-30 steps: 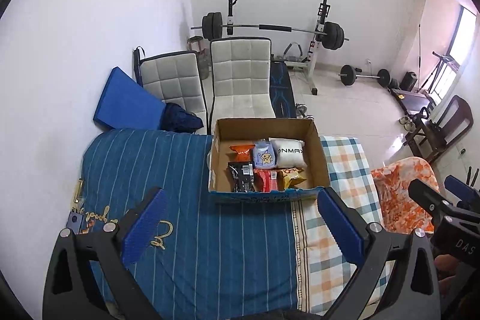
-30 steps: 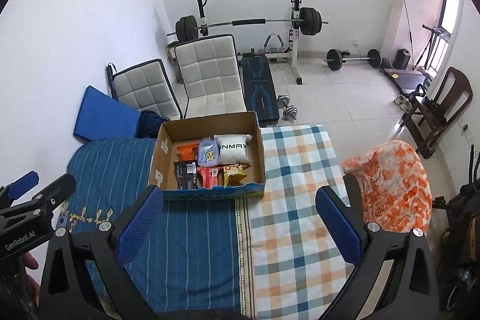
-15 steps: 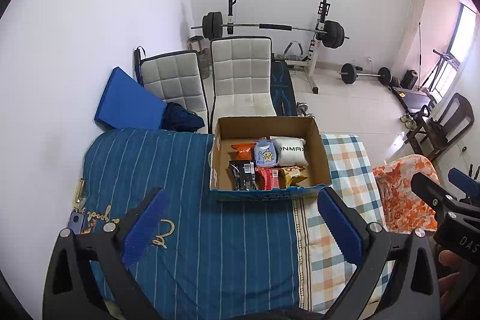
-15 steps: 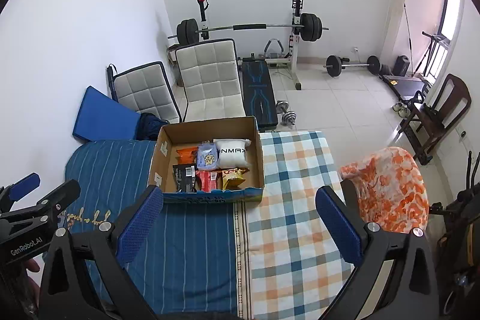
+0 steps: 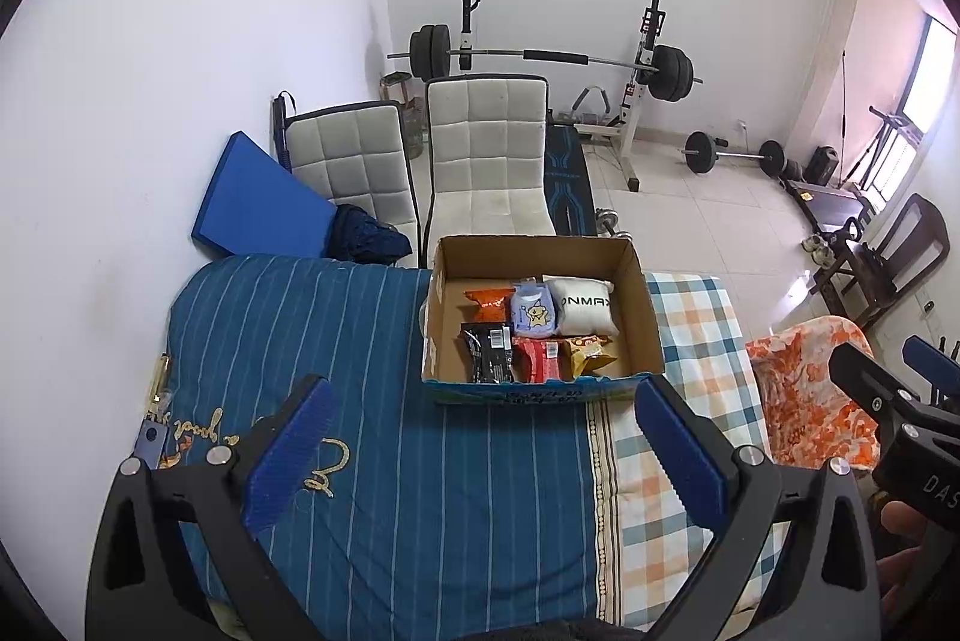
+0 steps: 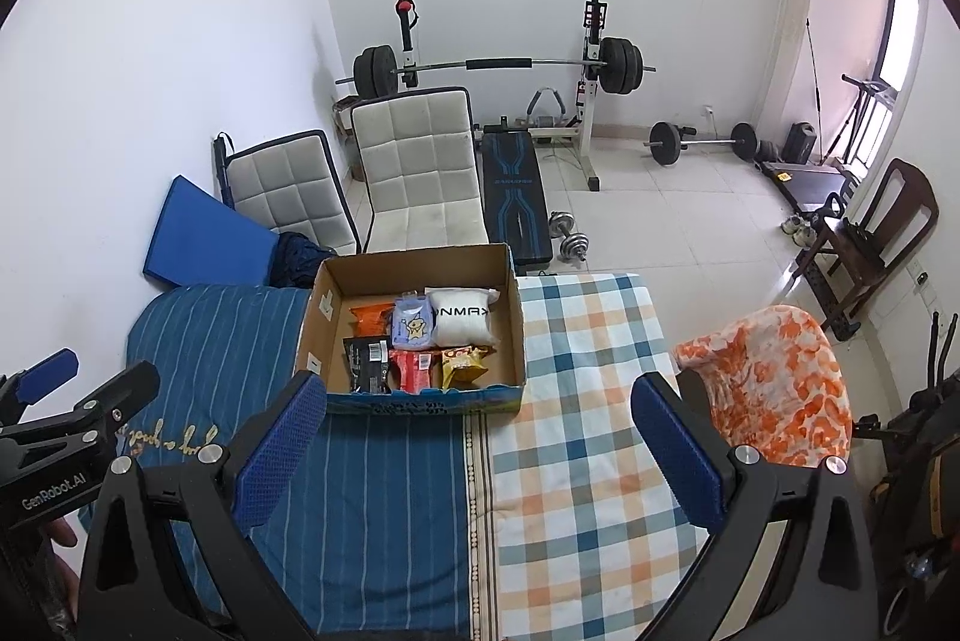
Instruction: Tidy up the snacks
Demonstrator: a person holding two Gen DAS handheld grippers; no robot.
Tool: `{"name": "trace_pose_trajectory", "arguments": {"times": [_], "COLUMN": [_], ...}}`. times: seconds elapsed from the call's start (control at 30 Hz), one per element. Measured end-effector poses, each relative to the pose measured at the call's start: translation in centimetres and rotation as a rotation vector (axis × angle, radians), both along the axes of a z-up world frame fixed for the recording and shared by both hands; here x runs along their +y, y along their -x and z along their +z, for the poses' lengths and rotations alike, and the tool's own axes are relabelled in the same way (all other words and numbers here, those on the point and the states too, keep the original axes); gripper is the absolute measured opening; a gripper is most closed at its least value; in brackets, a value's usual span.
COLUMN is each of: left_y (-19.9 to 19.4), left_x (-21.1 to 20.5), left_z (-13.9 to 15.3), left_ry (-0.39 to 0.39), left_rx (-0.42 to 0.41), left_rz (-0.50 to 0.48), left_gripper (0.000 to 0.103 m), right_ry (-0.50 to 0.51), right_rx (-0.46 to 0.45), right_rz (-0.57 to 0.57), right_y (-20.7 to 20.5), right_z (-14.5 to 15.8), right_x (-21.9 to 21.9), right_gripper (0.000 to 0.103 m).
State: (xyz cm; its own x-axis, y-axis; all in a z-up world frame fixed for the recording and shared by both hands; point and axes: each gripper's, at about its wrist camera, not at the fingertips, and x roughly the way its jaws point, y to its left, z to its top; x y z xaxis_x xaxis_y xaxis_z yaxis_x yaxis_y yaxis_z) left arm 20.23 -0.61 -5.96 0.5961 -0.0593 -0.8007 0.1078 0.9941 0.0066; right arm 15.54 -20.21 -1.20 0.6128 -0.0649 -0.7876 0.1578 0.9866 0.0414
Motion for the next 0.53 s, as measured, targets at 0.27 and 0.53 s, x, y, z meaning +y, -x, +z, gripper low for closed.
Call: {"name": "trace_pose_trajectory", "arguments": {"times": [0.27,0.53], "left_y": [0.09,0.21], "left_x": [0.1,0.21], "left_z": [0.05,0.14], "left_ry": [0.001,0.005], "left_rx": [0.001,-0.006], "left_rz": [0.006,0.018], "left_gripper": [0.103,0.103], "right_ry": [-0.004,-0.008], "right_rx": [0.002,0.001], "right_rz": [0.001,0.001], "right_y": [-0.08,-0.23], "right_z": [0.14,0.25], "right_x": [0.03,0.18], "right_gripper": [0.103,0.103]}}
